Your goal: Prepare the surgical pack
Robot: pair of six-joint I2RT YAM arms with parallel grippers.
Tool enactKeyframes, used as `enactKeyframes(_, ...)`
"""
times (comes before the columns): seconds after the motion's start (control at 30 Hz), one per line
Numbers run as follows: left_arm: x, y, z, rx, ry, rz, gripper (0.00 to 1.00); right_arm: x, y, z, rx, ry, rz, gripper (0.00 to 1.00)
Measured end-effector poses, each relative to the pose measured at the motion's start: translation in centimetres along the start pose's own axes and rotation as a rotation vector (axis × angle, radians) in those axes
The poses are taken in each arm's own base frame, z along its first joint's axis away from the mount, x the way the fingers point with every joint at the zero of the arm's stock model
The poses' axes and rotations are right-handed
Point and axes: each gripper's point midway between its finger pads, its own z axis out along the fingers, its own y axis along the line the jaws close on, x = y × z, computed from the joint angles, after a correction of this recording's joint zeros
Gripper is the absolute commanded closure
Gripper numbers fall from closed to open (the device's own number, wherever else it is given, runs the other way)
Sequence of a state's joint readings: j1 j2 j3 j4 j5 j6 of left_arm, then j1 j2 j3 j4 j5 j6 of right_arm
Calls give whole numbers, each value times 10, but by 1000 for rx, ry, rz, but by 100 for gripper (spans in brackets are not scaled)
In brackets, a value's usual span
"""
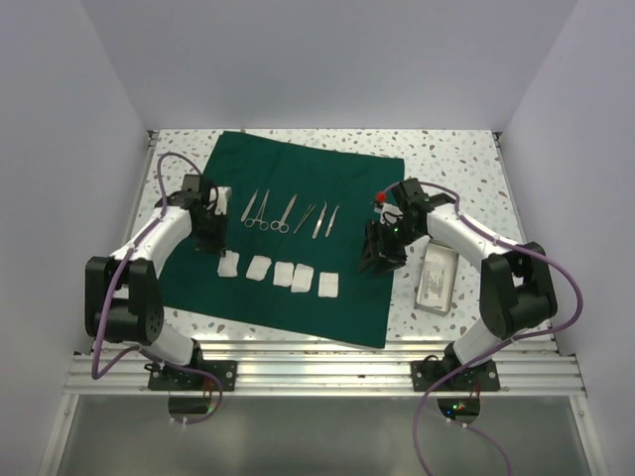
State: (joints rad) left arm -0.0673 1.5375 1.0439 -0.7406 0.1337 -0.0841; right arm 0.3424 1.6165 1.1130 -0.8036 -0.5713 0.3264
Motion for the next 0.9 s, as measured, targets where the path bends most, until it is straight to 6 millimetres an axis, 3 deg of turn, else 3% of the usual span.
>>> enactKeyframes(0.33, -1, 3, 13, -3, 25, 23, 100, -1, 0, -1, 0, -1, -5, 44)
enactKeyframes(0.9, -9, -5, 15, 36, -9, 53, 100, -1, -3, 3, 7, 13, 3, 44)
